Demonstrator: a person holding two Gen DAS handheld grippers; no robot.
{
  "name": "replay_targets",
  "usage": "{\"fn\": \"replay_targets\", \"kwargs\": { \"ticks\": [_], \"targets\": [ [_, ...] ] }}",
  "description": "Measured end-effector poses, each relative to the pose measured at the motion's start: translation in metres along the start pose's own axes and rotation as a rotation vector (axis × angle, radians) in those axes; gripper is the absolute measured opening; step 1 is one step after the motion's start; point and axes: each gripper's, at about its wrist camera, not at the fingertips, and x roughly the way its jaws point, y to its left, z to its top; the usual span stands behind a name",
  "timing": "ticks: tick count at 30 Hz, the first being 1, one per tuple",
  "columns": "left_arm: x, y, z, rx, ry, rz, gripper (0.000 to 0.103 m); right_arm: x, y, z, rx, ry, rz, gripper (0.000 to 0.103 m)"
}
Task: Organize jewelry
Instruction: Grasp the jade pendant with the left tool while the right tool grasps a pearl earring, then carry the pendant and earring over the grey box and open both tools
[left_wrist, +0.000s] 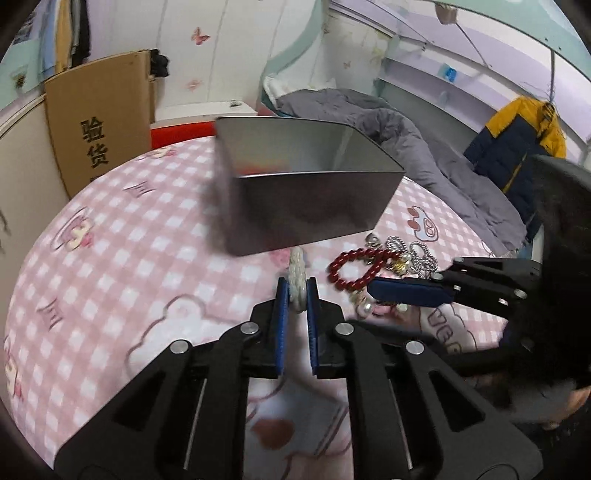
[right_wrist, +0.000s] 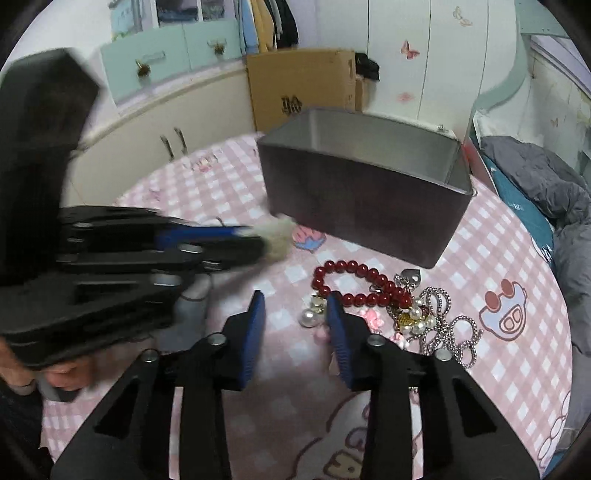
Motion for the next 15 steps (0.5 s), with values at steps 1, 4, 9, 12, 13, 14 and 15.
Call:
{"fn": "replay_targets", "kwargs": {
  "ticks": [1, 4, 9, 12, 13, 14, 15],
  "targets": [
    [-0.003, 0.004, -0.002, -0.012, -0.003, 0.002, 0.01, 0.004, 0.0, 0.001, -0.005, 0.012, -0.009, 0.023],
    [-0.009, 0.014, -0.008, -0.045, -0.005, 0.002, 0.01, 0.006, 0.003, 0.003, -0.039, 0.021, -0.034, 0.015],
    [-0.02, 0.019, -0.016, -0.051, -0.02, 0.008, 0.01, 0.001, 0.008, 0.003, -0.056, 0.012, -0.025, 0.009],
    [-0.027, 0.02, -0.02, -0.052, -0.028, 0.012, 0.01, -0.013, 0.003, -0.002, -0.012, -0.024, 0.02, 0.009],
    [-0.03, 0.021, -0.022, -0.054, -0.032, 0.013, 0.01, -0.019, 0.002, -0.002, 0.001, -0.038, 0.034, 0.009],
    [-0.033, 0.021, -0.023, -0.055, -0.035, 0.014, 0.01, -0.027, 0.0, -0.002, 0.016, -0.058, 0.053, 0.009],
    [-0.038, 0.021, -0.023, -0.056, -0.043, 0.015, 0.01, -0.032, 0.0, -0.001, 0.021, -0.068, 0.057, 0.009]
  ]
}}
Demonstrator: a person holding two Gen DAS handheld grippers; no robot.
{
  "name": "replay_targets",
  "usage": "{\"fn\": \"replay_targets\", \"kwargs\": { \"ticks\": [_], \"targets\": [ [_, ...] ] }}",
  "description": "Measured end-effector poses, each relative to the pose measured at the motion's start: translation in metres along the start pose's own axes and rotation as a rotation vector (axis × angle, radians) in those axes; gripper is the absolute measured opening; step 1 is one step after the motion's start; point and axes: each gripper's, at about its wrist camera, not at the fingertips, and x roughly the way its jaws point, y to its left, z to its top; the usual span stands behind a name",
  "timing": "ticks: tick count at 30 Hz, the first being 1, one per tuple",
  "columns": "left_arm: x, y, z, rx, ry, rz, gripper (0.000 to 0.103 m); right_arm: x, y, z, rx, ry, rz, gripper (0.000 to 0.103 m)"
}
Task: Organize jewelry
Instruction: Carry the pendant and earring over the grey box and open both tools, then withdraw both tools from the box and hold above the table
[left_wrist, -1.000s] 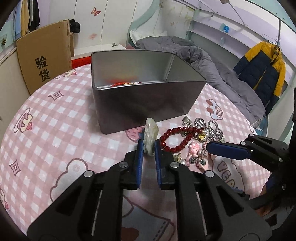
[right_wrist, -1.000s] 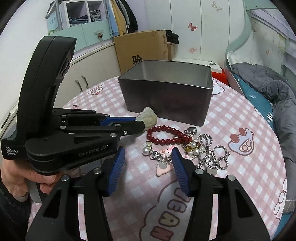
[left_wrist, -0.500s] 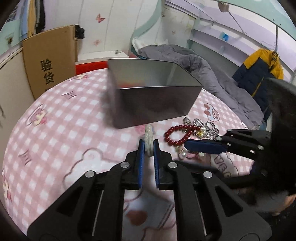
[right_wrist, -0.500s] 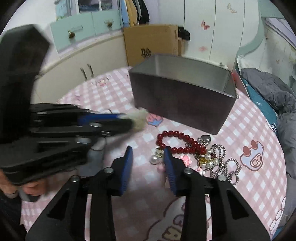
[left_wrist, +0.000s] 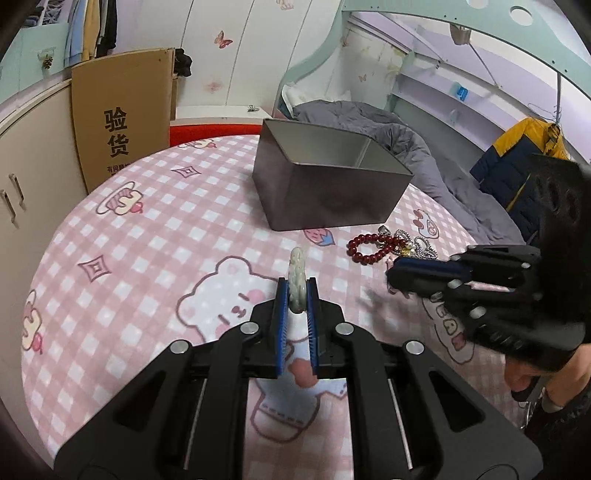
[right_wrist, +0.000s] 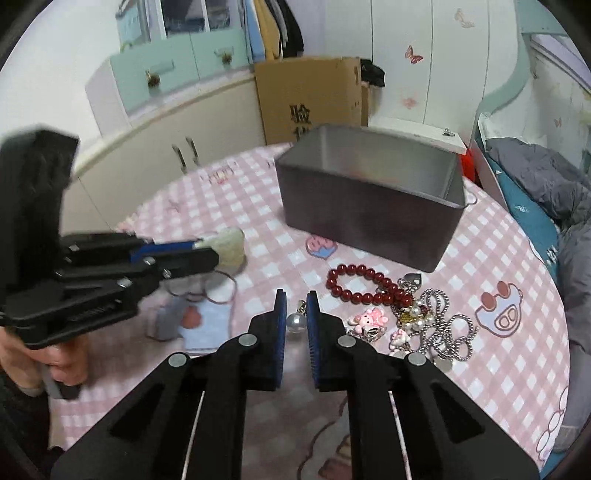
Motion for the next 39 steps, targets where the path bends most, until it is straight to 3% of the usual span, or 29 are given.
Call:
{"fn": "replay_targets", "kwargs": {
  "ticks": [9, 19, 24, 31, 33, 34, 36, 37, 38, 39],
  "targets": [
    [-0.046, -0.008, 0.024, 0.021, -0.101, -0.022, 0.01, -0.055, 0.001, 0.025, 0.017, -0.121, 0.021, 0.009],
    [-0.079, -0.031, 0.096, 0.105, -0.207, -0.028, 0.01, -0.101, -0.02, 0.087, 0.012, -0.246, -0.007, 0.009],
    [-0.063, -0.043, 0.124, 0.125, -0.185, -0.042, 0.01, -0.085, -0.038, 0.11, 0.048, -0.226, 0.005, 0.009],
    [-0.005, -0.046, 0.151, 0.09, -0.071, -0.084, 0.01, -0.039, -0.066, 0.12, 0.156, -0.165, 0.042, 0.01],
    [0.011, -0.043, 0.155, 0.07, -0.037, -0.044, 0.017, -0.029, -0.076, 0.118, 0.204, -0.151, 0.025, 0.013],
    [0.018, -0.041, 0.157, 0.055, -0.02, -0.018, 0.025, -0.025, -0.085, 0.115, 0.252, -0.151, 0.021, 0.018],
    [0.017, -0.036, 0.156, 0.026, -0.033, 0.001, 0.09, -0.028, -0.093, 0.108, 0.307, -0.177, 0.021, 0.045],
    [0.009, -0.034, 0.152, 0.012, -0.092, 0.012, 0.095, -0.032, -0.095, 0.104, 0.325, -0.202, 0.001, 0.08],
    [0.003, -0.034, 0.15, 0.011, -0.13, 0.024, 0.095, -0.038, -0.098, 0.1, 0.334, -0.227, -0.017, 0.096],
    [0.0, -0.034, 0.148, 0.009, -0.133, 0.033, 0.095, -0.045, -0.099, 0.098, 0.336, -0.254, -0.03, 0.096]
  ]
}}
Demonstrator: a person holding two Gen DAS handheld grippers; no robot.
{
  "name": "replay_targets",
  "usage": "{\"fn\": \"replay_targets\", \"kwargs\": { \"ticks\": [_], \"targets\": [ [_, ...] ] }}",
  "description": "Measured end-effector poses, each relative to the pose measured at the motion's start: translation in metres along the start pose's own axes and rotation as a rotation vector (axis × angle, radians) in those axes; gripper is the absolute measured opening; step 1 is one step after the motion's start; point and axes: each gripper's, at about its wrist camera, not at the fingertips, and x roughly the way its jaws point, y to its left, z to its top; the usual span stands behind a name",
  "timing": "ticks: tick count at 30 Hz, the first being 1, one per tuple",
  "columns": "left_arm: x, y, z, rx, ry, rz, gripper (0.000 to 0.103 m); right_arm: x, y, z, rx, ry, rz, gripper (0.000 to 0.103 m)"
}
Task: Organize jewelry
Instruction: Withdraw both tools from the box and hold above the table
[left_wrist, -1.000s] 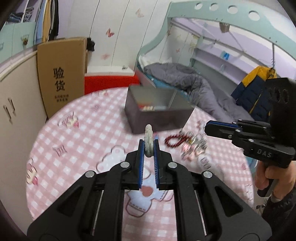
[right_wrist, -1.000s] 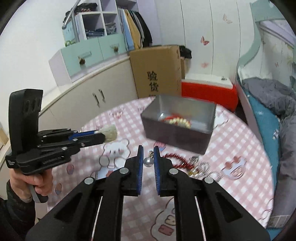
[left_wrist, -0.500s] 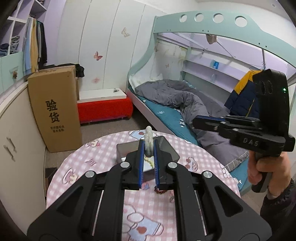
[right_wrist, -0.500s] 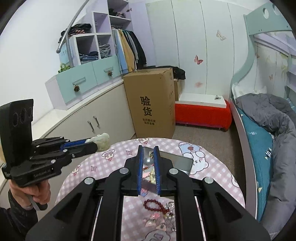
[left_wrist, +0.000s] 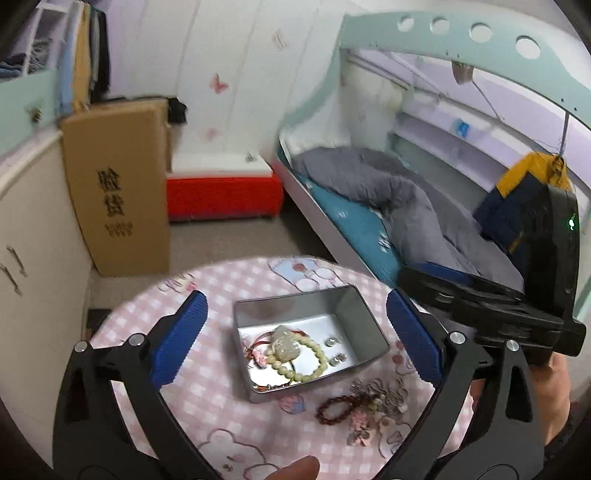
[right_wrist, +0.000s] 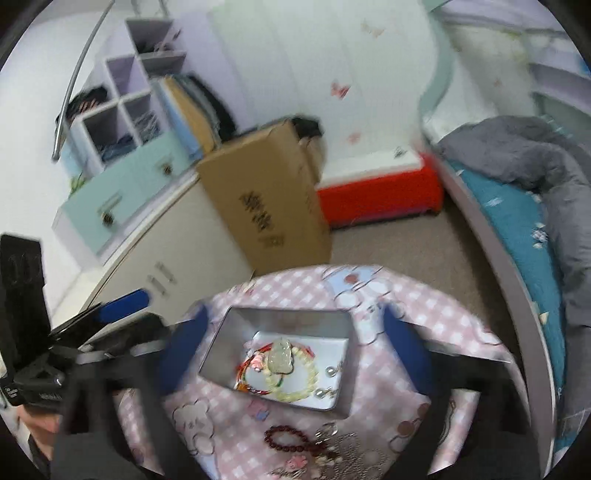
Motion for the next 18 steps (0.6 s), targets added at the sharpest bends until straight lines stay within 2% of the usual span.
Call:
{"fn": "replay_targets", "kwargs": {
  "ticks": [6, 10, 18],
  "targets": [
    [-0.031, 0.005, -0.017, -0.007, -0.063, 0.105, 0.095, -0.028, 0.003, -0.007, -0.003, -0.035, -0.066, 0.096],
    [-0.057, 0.005, -0.033, -0.003, -0.086, 0.146, 0.096, -0.045, 0.008, -0.016, -0.008, -0.047, -0.083, 0.096],
    [-0.104, -0.009, -0.065, 0.0, -0.113, 0.158, 0.096, -0.085, 0.026, -0.038, -0.031, -0.065, -0.117, 0.096]
  ]
}}
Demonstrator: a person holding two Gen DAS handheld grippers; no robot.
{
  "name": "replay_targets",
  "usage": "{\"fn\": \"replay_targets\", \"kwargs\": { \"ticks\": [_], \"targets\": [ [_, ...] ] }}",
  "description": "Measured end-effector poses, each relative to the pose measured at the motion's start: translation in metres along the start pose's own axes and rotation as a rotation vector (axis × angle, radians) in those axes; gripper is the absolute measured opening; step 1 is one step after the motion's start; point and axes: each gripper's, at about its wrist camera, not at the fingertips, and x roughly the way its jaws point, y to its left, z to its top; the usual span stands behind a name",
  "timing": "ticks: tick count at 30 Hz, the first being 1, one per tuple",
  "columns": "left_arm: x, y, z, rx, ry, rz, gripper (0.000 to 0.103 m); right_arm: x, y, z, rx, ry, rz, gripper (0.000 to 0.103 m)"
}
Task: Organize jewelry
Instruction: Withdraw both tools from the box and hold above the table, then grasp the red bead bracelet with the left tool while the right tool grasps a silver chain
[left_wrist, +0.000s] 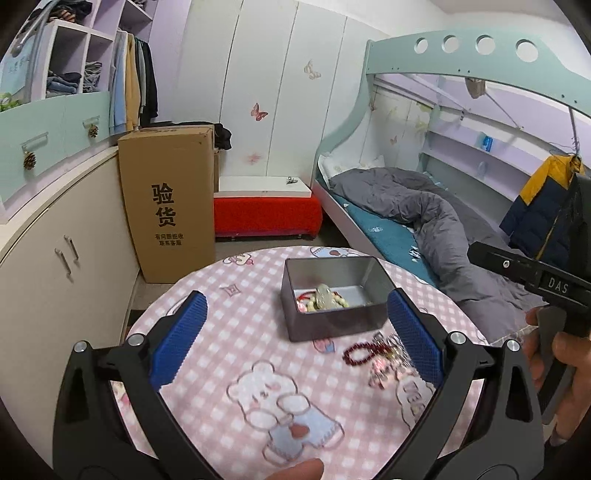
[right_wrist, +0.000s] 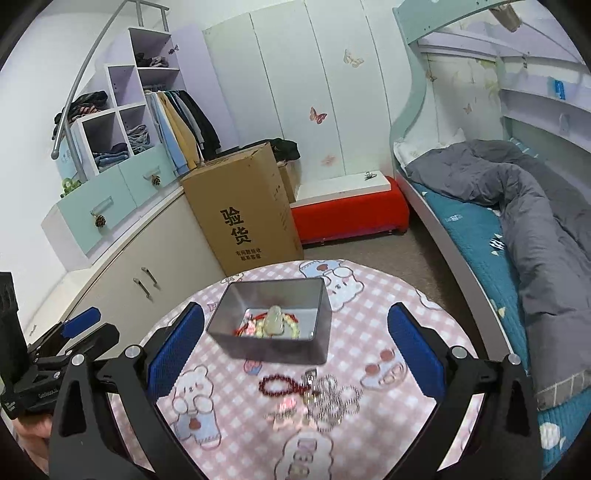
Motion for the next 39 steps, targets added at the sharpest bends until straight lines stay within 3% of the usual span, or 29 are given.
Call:
{"fn": "replay_targets", "kwargs": {
  "ticks": [9, 18, 32, 39],
  "targets": [
    [-0.042, -0.01, -0.035, 0.005, -0.01, 0.011, 0.096, -0.054, 0.01, -0.032, -0.017, -0.037, -0.013, 0.096],
    [-0.054, -0.012, -0.061, 0.004, 0.01, 0.021, 0.096, -0.076, 0.016, -0.062, -0.026, -0.048, -0.018, 0.096],
    [-0.024, -0.015, -0.084, 0.011, 0.082, 0.026, 0.096, -0.052, -0.008, -0.108, -0.025, 0.064, -0.059, 0.096],
    [0.043, -0.032, -0.071, 0.051, 0.155, -0.007, 0.096, -0.023, -0.019, -0.12, -0.024, 0.133, -0.07, 0.096]
  ]
}}
